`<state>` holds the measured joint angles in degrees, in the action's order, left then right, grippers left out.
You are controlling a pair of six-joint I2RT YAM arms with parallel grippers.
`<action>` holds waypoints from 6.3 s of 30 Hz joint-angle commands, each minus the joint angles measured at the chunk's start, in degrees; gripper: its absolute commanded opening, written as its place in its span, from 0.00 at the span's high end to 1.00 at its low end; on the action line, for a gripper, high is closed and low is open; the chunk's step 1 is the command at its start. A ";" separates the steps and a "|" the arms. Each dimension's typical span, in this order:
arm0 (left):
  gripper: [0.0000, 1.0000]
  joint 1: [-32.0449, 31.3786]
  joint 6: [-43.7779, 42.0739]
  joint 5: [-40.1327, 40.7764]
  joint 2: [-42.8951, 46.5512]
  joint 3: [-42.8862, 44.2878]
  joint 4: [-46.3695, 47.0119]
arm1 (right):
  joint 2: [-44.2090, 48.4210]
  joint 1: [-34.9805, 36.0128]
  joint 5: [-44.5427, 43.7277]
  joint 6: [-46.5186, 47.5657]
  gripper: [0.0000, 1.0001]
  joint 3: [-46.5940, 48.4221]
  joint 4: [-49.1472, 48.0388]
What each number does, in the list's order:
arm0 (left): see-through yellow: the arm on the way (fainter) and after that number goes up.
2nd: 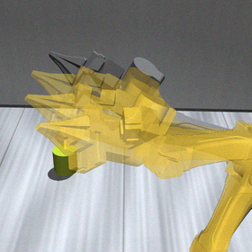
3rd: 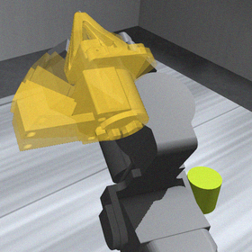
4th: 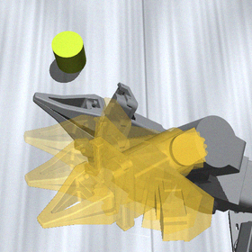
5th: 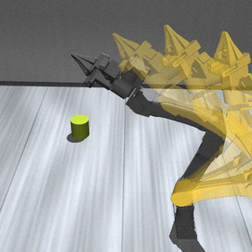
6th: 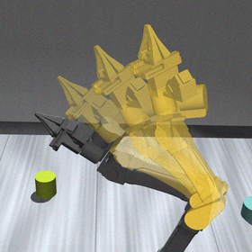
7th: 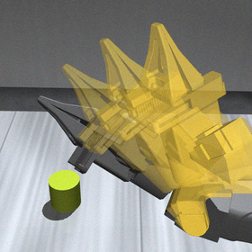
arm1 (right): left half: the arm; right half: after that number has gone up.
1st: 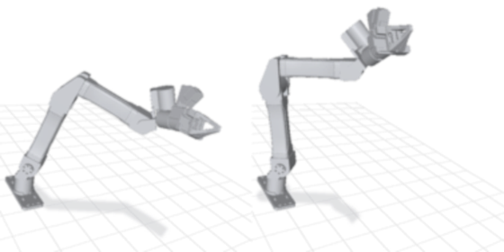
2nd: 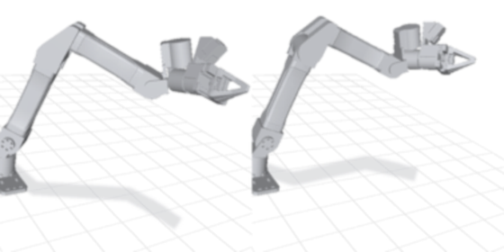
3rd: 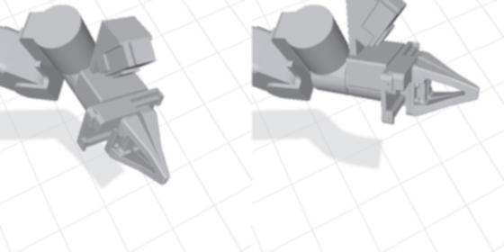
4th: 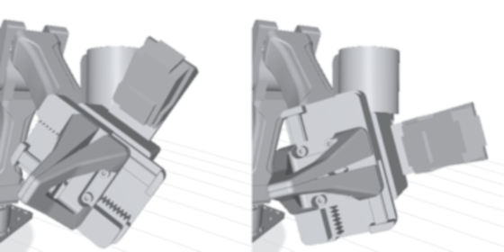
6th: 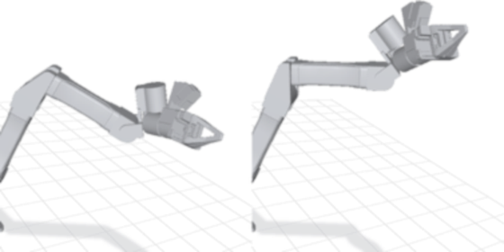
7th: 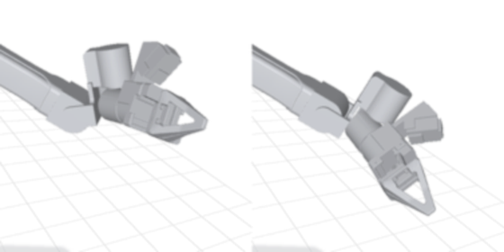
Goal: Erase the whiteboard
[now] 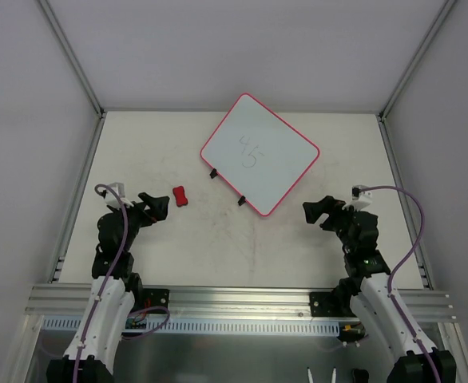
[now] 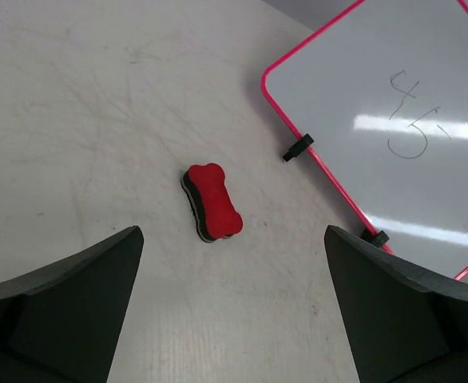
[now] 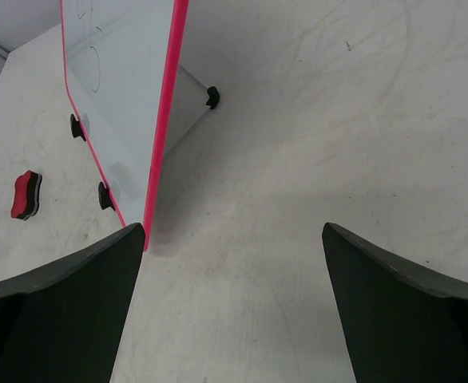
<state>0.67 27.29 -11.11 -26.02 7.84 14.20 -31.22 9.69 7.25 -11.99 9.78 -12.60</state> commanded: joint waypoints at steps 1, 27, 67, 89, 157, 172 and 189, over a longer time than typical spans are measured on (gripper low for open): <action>0.01 -0.40 4.70 5.14 3.69 -1.06 1.80 | 0.02 0.33 2.94 -0.76 0.01 1.12 -4.88; 0.01 -0.40 10.42 8.65 -15.63 12.90 -9.00 | -39.43 0.06 22.89 -15.07 0.01 7.36 -49.68; 0.01 -13.93 1.89 14.63 -63.71 48.59 -32.39 | -61.59 -1.17 26.42 -15.96 1.00 10.70 -66.85; 0.37 -15.78 1.80 17.97 -73.03 53.07 -34.50 | -64.14 -1.43 27.38 -14.99 1.00 10.43 -70.28; 0.46 -18.33 -1.45 23.24 -76.90 58.87 -40.12 | -63.79 -1.96 28.97 -16.49 1.00 11.05 -70.28; 0.64 -18.95 -2.42 23.51 -76.81 59.31 -40.30 | -63.70 -2.05 29.05 -16.58 1.00 11.14 -70.28; 0.91 -20.35 -3.47 11.03 -68.37 69.59 -35.74 | -63.79 -2.05 29.40 -16.75 1.00 11.49 -70.37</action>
<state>-18.83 25.34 4.21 -96.66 74.74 -23.81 -94.48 7.73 35.03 -30.50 19.62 -76.05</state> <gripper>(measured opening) 0.320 0.077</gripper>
